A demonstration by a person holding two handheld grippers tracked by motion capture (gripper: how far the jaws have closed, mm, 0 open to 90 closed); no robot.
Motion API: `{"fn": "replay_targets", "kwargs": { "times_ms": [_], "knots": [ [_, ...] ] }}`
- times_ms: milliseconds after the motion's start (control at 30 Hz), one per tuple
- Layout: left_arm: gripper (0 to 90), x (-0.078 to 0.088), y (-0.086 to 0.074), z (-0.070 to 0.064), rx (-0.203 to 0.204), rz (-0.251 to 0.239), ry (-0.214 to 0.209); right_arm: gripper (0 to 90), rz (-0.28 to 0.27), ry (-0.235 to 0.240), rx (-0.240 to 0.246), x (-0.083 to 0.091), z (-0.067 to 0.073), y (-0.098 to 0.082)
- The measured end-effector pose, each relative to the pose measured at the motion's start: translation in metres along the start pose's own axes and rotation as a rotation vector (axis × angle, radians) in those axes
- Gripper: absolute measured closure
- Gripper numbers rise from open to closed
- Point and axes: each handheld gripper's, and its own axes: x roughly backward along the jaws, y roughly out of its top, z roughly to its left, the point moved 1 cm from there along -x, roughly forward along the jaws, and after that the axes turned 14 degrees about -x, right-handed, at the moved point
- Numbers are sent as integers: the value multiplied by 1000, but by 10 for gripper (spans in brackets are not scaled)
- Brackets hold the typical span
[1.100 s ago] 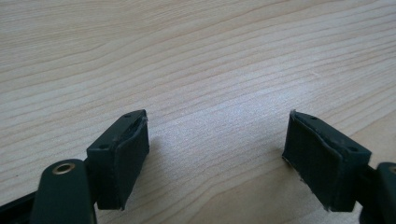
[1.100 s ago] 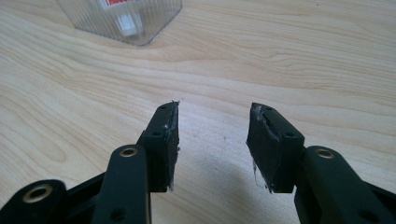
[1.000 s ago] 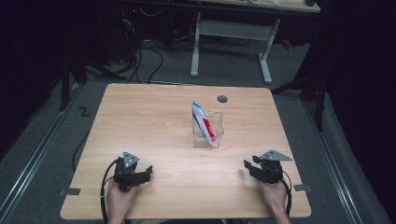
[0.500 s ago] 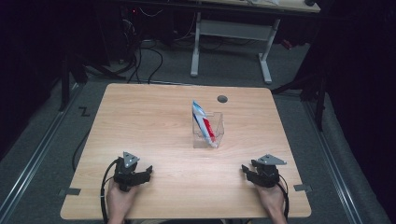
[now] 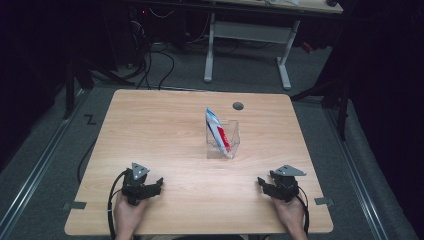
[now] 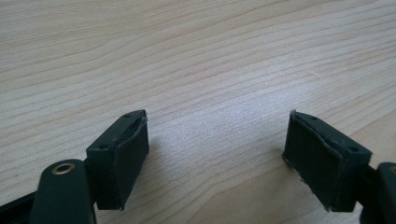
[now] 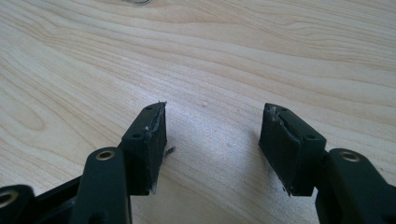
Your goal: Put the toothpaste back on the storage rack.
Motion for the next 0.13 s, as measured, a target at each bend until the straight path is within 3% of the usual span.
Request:
{"fn": "replay_targets", "kwargs": {
  "times_ms": [133],
  "knots": [
    [222,0,0,0,0,0,0,404,0,2,2,0,0,0]
  ]
}}
